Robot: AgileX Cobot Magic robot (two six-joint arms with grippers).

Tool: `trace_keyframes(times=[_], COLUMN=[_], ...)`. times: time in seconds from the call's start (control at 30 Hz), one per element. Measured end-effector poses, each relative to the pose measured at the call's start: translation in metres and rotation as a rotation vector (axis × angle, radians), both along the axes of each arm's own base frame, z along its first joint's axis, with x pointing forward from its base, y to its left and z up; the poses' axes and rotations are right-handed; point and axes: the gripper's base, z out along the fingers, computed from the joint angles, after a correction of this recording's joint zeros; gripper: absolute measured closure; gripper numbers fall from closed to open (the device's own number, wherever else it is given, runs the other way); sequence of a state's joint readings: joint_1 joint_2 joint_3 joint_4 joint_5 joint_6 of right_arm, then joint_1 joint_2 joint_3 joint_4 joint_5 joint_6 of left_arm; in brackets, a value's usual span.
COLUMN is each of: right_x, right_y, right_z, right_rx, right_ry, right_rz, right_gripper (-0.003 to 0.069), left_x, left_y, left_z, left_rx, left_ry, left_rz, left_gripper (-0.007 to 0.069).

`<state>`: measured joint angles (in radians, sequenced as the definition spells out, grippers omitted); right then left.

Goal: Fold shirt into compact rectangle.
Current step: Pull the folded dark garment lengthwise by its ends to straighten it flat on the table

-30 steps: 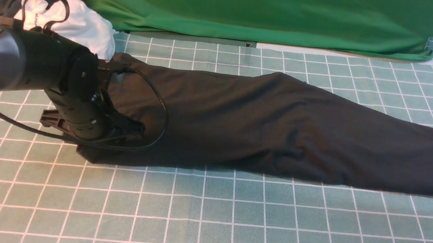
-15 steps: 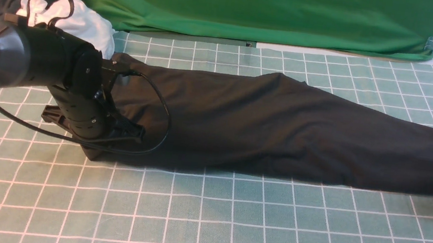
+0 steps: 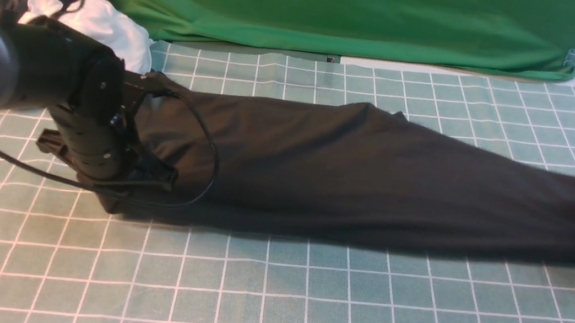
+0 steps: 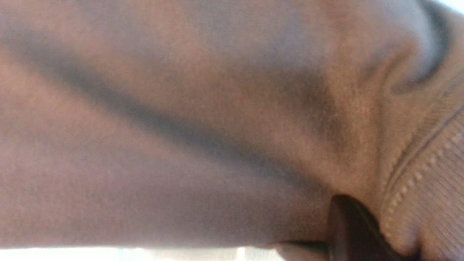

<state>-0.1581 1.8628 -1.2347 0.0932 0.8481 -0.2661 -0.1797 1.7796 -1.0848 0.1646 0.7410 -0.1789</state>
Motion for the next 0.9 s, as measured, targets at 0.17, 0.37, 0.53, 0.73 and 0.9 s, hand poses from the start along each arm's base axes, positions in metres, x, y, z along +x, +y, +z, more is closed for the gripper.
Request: trace_keyframes(times=[0.17,0.37,0.53,0.73,0.9], right_x=[-0.027,-0.087,-0.124,-0.132,-0.142], right_y=[0.004,0.012,0.017,0.017,0.018], right_z=[0.019,0.018,0.005,0.000,0.006], right_rx=[0.012,-0.001,-0.014,-0.023,-0.026], right_ry=[0.057,0.087,0.069,0.093,0.167], right_rz=[-0.022,-0.050,-0.084,-0.085,-0.091], right_gripper=[0.0631,0.0631,0.0592,0.0353,0.0185], left_x=[-0.027,-0.079,-0.109,-0.113,-0.113], left_y=[0.005,0.010,0.011,0.012,0.013], left_z=[0.011,0.012,0.002,0.000,0.002], left_rx=[0.002,-0.042,-0.078,-0.085,-0.068], left_ry=[0.025,0.127,0.188,0.193,0.205], left_rz=[0.014,0.073,0.108,0.113,0.107], left_gripper=[0.0577,0.0577,0.0577,0.0521,0.0292])
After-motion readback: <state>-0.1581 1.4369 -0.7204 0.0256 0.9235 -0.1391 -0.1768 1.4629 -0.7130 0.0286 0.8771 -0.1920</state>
